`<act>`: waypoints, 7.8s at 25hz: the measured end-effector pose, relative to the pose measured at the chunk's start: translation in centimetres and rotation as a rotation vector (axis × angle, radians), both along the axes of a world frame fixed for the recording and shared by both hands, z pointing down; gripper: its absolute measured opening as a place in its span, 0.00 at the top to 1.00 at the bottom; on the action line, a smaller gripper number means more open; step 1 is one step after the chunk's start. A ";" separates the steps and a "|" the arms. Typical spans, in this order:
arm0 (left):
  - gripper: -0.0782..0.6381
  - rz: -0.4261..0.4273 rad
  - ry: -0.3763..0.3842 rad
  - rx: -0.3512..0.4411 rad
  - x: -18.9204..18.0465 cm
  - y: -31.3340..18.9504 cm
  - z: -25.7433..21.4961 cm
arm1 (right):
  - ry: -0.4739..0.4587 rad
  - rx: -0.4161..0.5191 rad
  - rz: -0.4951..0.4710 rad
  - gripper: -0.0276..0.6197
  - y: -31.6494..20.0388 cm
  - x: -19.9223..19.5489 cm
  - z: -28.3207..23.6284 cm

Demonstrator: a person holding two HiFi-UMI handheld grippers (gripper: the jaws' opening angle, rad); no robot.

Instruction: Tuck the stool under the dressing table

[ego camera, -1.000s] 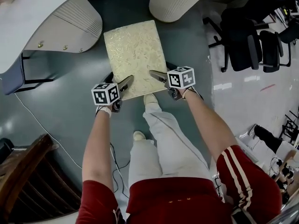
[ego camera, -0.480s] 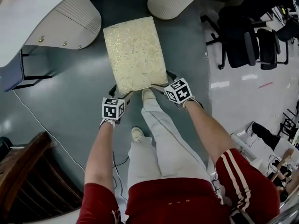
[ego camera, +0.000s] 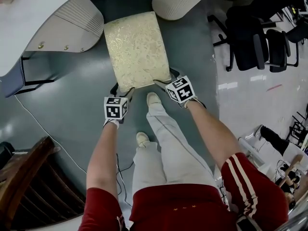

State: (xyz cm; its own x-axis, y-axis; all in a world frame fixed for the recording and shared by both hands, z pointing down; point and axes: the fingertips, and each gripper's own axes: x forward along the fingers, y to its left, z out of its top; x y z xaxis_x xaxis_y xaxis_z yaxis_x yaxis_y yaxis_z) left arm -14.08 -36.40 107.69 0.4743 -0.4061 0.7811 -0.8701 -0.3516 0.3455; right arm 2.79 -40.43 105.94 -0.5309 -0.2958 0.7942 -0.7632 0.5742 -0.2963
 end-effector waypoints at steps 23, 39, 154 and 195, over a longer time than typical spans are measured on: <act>0.48 -0.326 -0.031 0.135 -3.9 -24.5 -1.0 | 0.062 0.186 0.292 0.41 -24.8 -4.0 -0.7; 0.45 -0.310 0.071 0.191 -3.5 -21.7 -10.7 | 0.060 0.159 0.257 0.44 -20.8 -6.4 -7.6; 0.89 -0.167 0.118 1.191 2.9 31.4 -90.9 | -0.422 0.943 0.123 0.95 30.8 9.1 -88.0; 0.89 -0.233 0.095 1.155 -2.8 31.2 -89.6 | -0.405 1.013 0.155 0.96 28.9 6.1 -88.2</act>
